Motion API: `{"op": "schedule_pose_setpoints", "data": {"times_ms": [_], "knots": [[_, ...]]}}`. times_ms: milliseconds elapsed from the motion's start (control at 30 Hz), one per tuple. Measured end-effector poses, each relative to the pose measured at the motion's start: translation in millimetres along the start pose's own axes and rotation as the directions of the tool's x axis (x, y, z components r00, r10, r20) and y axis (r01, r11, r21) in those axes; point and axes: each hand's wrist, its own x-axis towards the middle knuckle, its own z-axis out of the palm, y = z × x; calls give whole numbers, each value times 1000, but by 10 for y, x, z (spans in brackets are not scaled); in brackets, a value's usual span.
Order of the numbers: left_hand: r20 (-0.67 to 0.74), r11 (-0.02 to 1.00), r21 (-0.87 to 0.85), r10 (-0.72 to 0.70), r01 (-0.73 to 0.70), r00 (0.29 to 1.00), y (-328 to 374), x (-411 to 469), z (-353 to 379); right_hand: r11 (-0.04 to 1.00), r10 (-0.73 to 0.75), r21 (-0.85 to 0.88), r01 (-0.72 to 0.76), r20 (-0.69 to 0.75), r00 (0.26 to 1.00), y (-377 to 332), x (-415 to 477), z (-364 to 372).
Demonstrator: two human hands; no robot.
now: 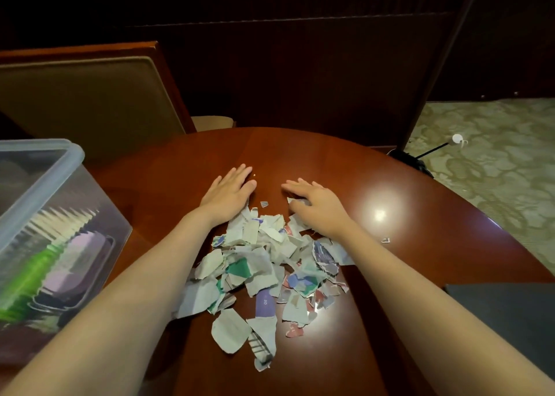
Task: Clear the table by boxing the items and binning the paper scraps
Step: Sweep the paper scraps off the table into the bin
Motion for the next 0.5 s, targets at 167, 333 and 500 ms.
{"op": "schedule_pose_setpoints", "data": {"times_ms": [167, 333, 500], "knots": [[36, 989, 51, 136, -137, 990, 189, -14, 71, 956, 90, 283, -80, -23, 996, -104, -168, 1], [119, 971, 78, 217, -228, 969, 146, -336, 100, 913, 86, 392, -113, 86, 993, -227, -575, 34], [143, 966, 52, 243, -253, 959, 148, -633, 164, 885, 149, 458, -86, -103, 983, -248, -833, -65]]}}
